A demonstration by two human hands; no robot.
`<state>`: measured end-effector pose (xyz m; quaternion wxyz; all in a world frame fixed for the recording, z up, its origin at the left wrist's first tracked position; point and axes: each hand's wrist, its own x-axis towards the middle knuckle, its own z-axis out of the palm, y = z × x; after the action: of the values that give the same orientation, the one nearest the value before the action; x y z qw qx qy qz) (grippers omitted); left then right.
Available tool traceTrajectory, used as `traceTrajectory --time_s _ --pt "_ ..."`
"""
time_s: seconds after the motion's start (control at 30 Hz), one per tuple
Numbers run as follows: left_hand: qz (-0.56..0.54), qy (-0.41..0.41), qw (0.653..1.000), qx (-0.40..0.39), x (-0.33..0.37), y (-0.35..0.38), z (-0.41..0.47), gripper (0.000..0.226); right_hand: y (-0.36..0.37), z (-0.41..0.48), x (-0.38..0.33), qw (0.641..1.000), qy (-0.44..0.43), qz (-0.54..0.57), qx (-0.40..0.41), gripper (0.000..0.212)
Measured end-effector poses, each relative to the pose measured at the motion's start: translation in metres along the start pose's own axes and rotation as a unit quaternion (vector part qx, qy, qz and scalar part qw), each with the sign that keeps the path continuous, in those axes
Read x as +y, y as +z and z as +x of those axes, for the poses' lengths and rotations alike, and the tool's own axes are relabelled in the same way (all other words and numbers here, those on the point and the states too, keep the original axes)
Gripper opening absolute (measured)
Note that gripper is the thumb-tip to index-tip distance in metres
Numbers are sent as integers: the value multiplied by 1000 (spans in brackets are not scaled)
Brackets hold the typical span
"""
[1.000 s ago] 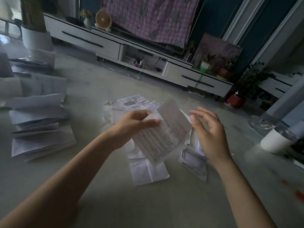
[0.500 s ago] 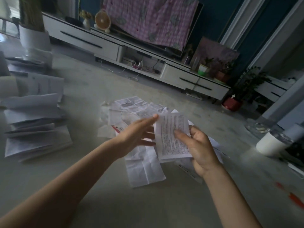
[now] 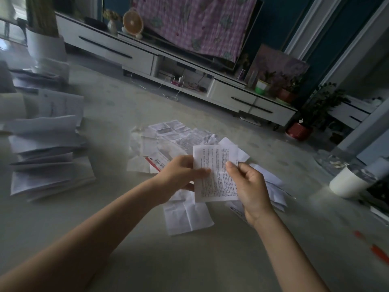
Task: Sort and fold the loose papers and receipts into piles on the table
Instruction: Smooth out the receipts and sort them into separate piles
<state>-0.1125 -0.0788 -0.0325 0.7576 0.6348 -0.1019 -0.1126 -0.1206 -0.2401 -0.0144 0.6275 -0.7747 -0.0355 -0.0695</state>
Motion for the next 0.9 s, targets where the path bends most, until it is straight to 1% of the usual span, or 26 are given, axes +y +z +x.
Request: traceTrajectory --time_s 0.1,0.2,0.33,0.43,0.6,0.77,0.9 --pt "10 -8 1000 8 -3 2 0 5 3 -3 3 998 -9 -41 -37 18" --pt "13 -16 1000 2 -4 0 0 2 5 -5 2 995 15 -61 -72 17" --pt "-26 -28 999 -19 0 -4 0 11 1 -6 -7 996 58 14 -60 20" --pt "-29 -20 999 -18 0 -3 0 12 -1 -5 -8 994 77 55 -52 20" --pt "-25 -10 1000 8 -3 -3 2 11 -2 -3 -5 992 82 73 -57 22" --pt "-7 -11 1000 2 -2 -4 2 10 -2 -2 -4 992 78 77 -56 20" --pt "-8 -15 1000 -13 -1 -5 1 12 -2 -1 -3 994 65 79 -27 15"
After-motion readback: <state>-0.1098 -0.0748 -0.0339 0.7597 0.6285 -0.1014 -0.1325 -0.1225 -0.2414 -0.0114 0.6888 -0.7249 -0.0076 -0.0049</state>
